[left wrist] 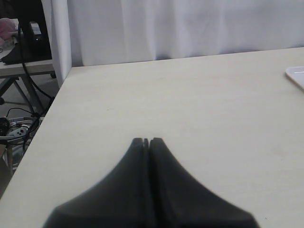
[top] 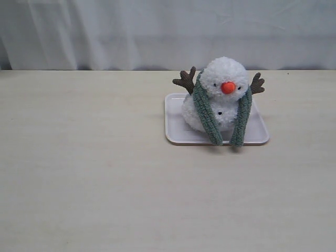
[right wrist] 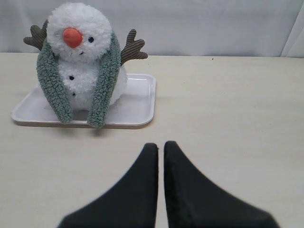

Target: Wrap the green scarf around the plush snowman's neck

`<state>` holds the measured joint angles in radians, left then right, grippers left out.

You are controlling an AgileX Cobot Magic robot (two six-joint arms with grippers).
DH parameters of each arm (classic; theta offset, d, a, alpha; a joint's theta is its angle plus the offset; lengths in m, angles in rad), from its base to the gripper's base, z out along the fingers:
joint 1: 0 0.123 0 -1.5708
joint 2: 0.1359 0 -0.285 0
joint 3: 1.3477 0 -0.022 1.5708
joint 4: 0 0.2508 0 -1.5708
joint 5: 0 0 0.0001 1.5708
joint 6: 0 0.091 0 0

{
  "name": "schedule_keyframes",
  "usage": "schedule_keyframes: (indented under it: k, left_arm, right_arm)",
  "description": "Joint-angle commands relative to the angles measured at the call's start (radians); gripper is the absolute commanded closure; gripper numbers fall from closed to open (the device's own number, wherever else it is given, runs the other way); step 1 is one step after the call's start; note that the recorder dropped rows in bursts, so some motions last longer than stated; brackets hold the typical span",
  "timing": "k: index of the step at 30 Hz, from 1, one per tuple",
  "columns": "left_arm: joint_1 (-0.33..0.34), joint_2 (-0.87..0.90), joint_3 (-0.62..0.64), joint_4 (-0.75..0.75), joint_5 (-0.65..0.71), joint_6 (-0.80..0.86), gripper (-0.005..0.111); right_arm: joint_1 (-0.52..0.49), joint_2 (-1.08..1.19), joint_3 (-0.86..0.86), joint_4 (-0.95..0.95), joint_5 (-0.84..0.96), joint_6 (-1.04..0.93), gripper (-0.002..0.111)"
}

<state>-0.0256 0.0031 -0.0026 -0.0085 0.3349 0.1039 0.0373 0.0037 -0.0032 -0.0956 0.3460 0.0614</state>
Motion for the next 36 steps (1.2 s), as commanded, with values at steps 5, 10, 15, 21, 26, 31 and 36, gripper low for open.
schedule_keyframes:
  k: [5,10,15,21,26,31,36]
  left_arm:
    - [0.001,-0.003,0.003,-0.002,-0.012,0.0,0.107]
    - [0.001,-0.003,0.003,-0.002,-0.012,0.0,0.107]
    - [0.001,-0.003,0.003,-0.002,-0.012,0.0,0.107]
    - [0.001,-0.003,0.003,-0.002,-0.012,0.0,0.107]
    - [-0.053,-0.003,0.003,-0.002,-0.012,0.0,0.107]
    - [-0.108,-0.003,0.003,-0.002,-0.012,0.0,0.107]
    - [-0.108,-0.003,0.003,-0.002,-0.012,0.0,0.107]
  right_arm:
    - [-0.003,-0.004,0.003,0.006,0.005,-0.012,0.104]
    - [-0.036,-0.004,0.003,0.006,0.005,-0.012,0.104]
    - [-0.038,-0.004,0.003,0.006,0.005,-0.012,0.104]
    - [-0.038,-0.004,0.003,0.006,0.005,-0.012,0.104]
    - [-0.038,-0.004,0.003,0.006,0.005,-0.012,0.104]
    - [-0.038,-0.004,0.003,0.006,0.005,-0.012,0.104]
    - [-0.038,-0.004,0.003,0.006,0.005,-0.012,0.104]
